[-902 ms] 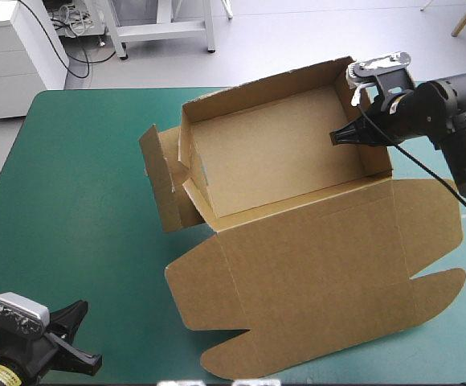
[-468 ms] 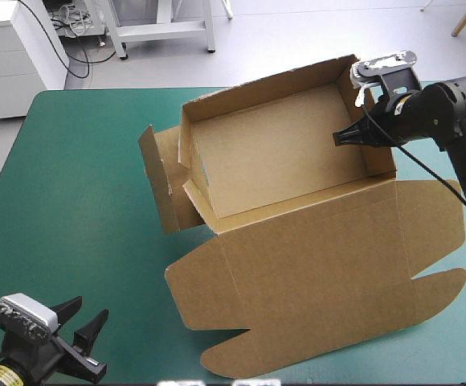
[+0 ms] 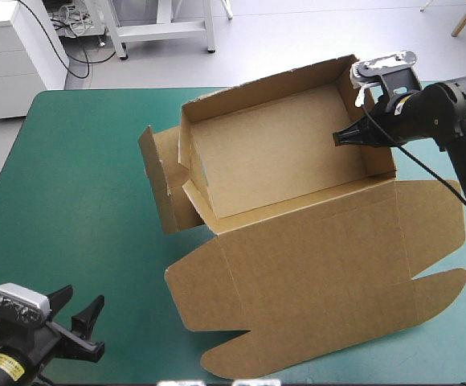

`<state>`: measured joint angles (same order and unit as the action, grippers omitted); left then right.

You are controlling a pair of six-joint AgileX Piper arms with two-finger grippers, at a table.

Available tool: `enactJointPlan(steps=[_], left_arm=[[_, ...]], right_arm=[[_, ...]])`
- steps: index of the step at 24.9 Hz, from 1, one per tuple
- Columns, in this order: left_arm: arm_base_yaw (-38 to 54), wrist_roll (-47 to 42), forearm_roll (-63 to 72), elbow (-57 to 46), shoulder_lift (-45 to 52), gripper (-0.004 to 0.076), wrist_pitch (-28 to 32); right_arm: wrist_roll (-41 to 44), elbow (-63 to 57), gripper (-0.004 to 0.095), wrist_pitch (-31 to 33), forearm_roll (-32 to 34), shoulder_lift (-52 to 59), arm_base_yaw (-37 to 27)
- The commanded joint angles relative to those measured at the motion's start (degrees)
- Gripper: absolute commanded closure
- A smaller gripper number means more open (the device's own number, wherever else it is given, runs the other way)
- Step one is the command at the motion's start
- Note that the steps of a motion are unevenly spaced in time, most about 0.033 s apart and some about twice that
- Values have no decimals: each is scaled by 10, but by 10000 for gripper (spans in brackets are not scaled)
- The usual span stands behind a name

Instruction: Fold the box

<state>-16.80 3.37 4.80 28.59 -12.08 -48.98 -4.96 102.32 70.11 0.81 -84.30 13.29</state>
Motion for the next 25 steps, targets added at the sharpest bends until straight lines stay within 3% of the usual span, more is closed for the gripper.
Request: enactJointPlan(steps=[1, 8, 18, 22, 25], left_arm=[[2, -41, -27, 26, -56, 302, 59], [2, -68, -25, 93, -162, 302, 104], [3, -86, -99, 262, -343, 302, 25], [59, -95, -112, 343, -428, 302, 10], [143, -23, -33, 370, -485, 302, 10]], right_arm=[[-3, 19, 930, -31, -8, 23, -2], [-10, 19, 930, -31, -8, 23, -2], [-21, 19, 930, -31, -12, 23, -2], [-21, 19, 930, -31, -12, 23, -2], [-21, 19, 930, -31, -12, 23, -2]])
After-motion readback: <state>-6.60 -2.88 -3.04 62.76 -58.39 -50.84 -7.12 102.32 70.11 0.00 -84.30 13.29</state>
